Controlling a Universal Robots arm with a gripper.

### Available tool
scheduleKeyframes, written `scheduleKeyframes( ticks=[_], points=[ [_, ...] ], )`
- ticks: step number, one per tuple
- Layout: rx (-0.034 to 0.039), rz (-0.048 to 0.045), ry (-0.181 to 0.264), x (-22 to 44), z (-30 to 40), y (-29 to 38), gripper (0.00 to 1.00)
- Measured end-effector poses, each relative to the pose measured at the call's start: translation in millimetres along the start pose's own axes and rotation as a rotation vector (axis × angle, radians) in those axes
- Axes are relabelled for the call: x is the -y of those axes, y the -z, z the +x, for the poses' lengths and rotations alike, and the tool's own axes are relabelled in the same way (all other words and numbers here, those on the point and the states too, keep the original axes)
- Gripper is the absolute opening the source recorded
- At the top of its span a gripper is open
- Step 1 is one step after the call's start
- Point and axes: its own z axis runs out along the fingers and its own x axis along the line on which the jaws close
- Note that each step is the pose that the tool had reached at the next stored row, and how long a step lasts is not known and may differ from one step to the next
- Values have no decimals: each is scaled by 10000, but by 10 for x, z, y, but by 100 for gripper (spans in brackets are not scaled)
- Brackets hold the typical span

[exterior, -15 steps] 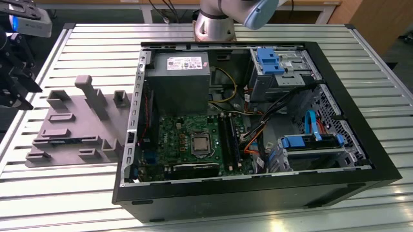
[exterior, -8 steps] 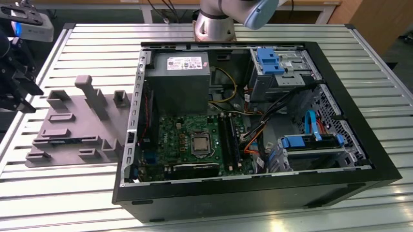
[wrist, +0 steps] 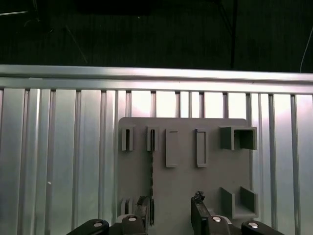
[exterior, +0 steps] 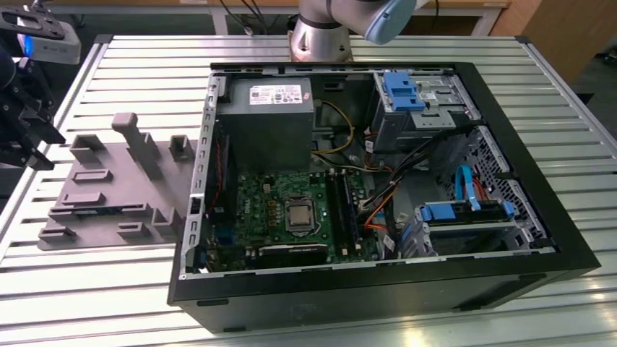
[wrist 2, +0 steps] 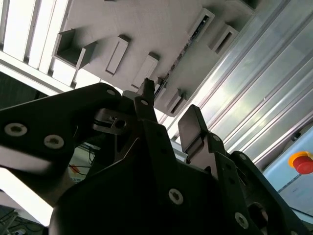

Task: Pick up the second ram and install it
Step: 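Pick up the second ram and move it above second insertion slot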

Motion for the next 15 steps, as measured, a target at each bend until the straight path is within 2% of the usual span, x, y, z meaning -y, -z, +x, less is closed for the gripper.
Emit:
scheduleKeyframes(
  ticks=[5,10,15],
  points=[
    [-2,2,0,1,5,-14,47],
    [-41,12,-17,3,11,-65,47],
    [-42,14,-25,3,12,-68,47]
  ],
)
